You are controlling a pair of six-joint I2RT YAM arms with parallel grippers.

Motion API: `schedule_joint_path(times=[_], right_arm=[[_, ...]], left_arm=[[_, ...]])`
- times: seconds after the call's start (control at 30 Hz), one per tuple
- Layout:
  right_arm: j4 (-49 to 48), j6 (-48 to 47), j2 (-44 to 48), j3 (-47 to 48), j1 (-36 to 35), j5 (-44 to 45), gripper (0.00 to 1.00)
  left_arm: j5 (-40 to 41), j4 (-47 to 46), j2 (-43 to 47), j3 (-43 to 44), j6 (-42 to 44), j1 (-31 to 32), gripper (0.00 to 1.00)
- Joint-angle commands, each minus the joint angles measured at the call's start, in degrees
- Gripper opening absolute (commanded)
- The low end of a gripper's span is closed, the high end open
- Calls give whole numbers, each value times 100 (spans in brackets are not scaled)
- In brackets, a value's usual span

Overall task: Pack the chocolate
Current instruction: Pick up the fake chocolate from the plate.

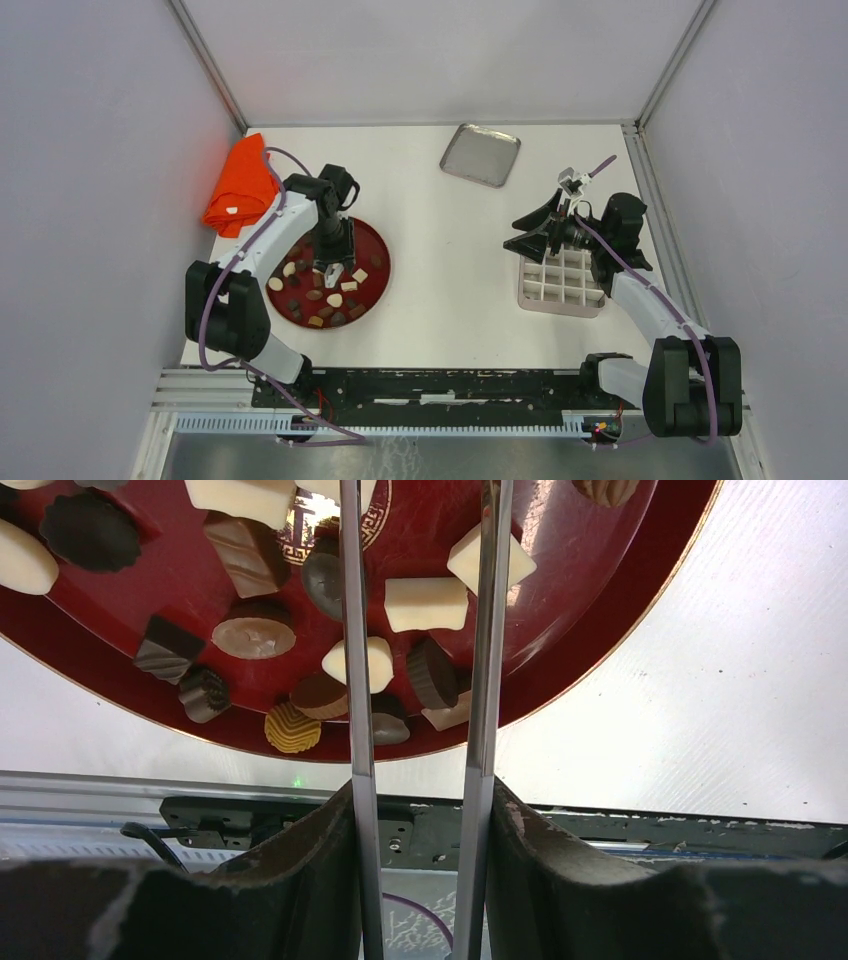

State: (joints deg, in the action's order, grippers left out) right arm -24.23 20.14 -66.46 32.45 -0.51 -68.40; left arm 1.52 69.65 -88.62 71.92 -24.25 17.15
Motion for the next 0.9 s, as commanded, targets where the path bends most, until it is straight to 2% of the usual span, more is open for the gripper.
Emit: schedule_joint_path(times=[0.0,0.1,0.17,0.2,0.3,0.33,0.53,0.73,0.87], right_arm=[[-135,-14,-15,157,18,-85,87],[-139,-18,-8,158,16,-85,87],[-137,-11,-8,163,16,-86,87],[-135,-15,-9,164,16,-86,87],[-139,-14,-10,162,16,-94,87],[-135,-14,-8,165,16,-91,87],[-138,-22,3,167,16,-94,87],[-86,-112,26,181,16,-107,87],[672,-901,93,430,16,-15,86]], left_arm=[[-126,-142,-32,-10,407,-44,47],[-126,-143,-3,-36,399,-58,45],[-126,-167,32,-45,369,-63,37],[-126,-177,35,-46,352,-65,27],[-274,-168,45,-23,343,-67,7],[-267,-158,58,-8,338,-63,3],[-226,-67,259,85,254,-68,2],[-550,-161,684,-54,95,-61,2],[-1096,-389,1158,-160,-37,-56,2]])
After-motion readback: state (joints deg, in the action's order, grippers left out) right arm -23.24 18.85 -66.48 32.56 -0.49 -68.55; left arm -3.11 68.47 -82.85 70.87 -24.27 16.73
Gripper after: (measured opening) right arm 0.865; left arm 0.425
